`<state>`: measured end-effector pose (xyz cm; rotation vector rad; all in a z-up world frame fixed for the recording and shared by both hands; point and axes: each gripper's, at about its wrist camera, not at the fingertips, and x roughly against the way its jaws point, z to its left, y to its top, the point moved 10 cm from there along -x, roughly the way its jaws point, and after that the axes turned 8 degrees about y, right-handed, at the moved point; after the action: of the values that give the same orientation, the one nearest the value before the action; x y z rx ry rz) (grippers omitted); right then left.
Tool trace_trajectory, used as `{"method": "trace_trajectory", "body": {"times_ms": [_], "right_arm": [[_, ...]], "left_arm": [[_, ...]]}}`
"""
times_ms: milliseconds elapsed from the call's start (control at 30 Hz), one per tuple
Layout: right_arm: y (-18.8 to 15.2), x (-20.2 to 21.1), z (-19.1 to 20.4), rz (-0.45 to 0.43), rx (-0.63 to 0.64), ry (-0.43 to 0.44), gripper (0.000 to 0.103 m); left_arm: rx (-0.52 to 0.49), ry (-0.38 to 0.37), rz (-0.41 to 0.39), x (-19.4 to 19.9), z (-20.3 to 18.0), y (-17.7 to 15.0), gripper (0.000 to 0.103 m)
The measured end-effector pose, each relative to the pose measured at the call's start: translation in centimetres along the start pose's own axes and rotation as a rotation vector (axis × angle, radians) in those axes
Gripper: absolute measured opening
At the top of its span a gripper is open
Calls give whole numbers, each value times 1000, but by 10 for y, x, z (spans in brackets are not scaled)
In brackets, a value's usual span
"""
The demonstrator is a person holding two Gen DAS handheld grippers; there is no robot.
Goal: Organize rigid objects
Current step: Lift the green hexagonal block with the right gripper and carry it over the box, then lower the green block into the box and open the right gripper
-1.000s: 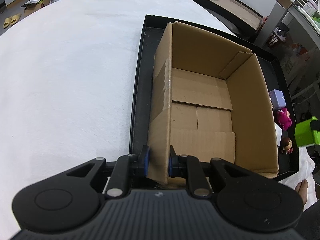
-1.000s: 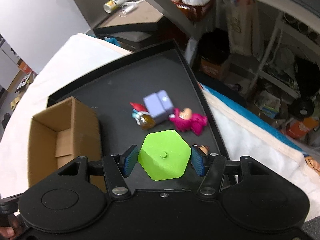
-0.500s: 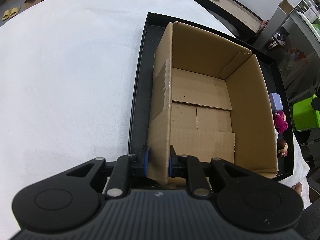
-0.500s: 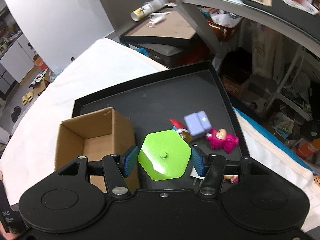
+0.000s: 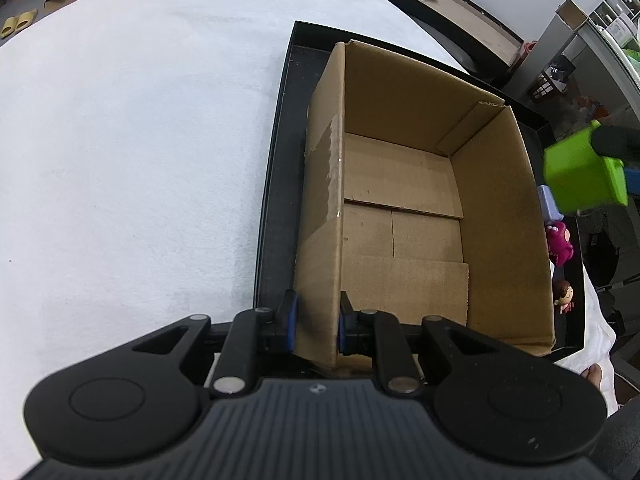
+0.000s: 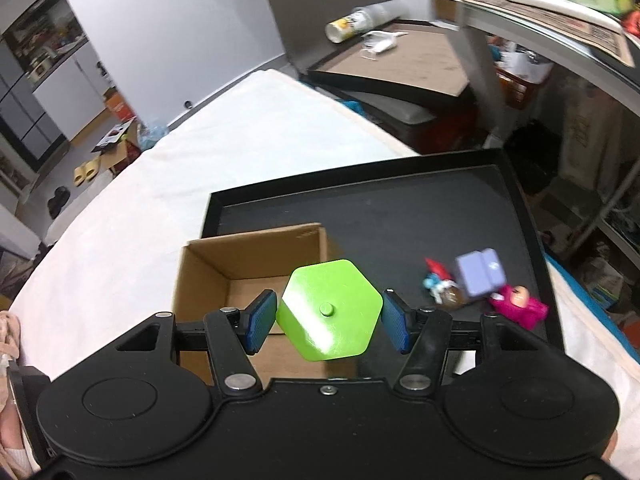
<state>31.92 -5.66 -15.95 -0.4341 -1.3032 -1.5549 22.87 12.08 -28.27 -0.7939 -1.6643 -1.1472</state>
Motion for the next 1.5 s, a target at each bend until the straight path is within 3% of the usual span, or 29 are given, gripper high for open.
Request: {"method": "trace_trajectory", "body": {"times_ms": [733,867,1500], "right_arm": [[3,-66,67,74,104,71,56],[7,-66,78,62,101,133,58],[-1,-16,33,58,53,126,65]], "left_arm": [[24,-70,-2,-1,-2,0,20],[25,-70,-3,-1,-2,0,20],[26,-64,-6,1,-1,1,20]]}}
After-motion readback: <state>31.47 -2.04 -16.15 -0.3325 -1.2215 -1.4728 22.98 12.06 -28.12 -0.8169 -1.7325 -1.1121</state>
